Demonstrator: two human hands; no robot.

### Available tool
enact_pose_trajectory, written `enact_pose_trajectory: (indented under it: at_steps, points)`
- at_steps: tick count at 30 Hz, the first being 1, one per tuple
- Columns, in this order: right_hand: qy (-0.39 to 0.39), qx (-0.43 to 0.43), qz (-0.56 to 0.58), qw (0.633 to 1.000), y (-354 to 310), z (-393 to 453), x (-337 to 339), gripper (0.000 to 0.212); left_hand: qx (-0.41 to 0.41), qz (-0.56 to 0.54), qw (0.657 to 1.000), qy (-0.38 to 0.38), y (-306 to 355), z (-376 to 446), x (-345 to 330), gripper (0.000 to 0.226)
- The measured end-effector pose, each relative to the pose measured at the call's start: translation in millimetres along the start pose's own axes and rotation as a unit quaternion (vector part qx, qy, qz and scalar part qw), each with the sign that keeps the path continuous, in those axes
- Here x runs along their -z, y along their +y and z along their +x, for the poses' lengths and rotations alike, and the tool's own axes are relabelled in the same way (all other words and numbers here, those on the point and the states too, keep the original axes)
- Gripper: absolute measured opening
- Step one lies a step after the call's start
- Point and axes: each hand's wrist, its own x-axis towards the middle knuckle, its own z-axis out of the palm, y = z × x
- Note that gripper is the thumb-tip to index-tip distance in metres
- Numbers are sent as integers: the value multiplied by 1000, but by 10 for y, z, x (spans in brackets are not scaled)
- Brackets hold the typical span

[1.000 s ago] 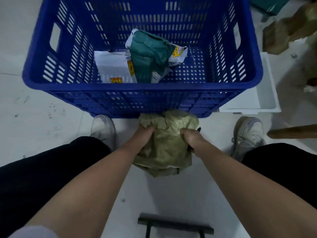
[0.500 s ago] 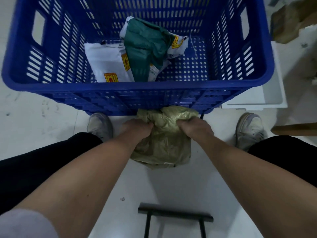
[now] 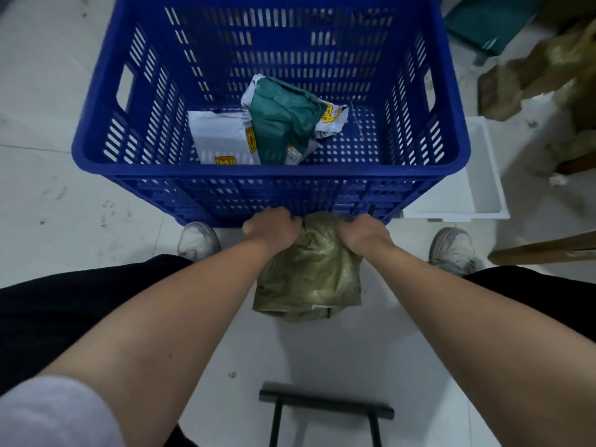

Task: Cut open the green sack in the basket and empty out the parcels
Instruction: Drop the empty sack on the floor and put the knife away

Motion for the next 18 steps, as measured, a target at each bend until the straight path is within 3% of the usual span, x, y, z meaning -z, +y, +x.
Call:
enact_pose_trajectory:
  at_steps: [3,7,13,15,18]
  points:
    - [18,48,-9,999,-89,-135,115,24,-39,-31,999,17,69,-115,166,39]
    - [3,72,0,997,-150,-350,369,28,-69,-73,994,35,269,-337,478,40]
    - [12,113,198,974,-79,-983,836,32,-113,-209,971,12,772,-844,829,30]
    - [47,155,257,953,-127,-1174,1035,16,-101,-325,940,7,1027,-997,956,24]
    - [95,215,293,927,-185,-1332,1357,16,-109,-498,860,-1,1432,-1132,1169,23]
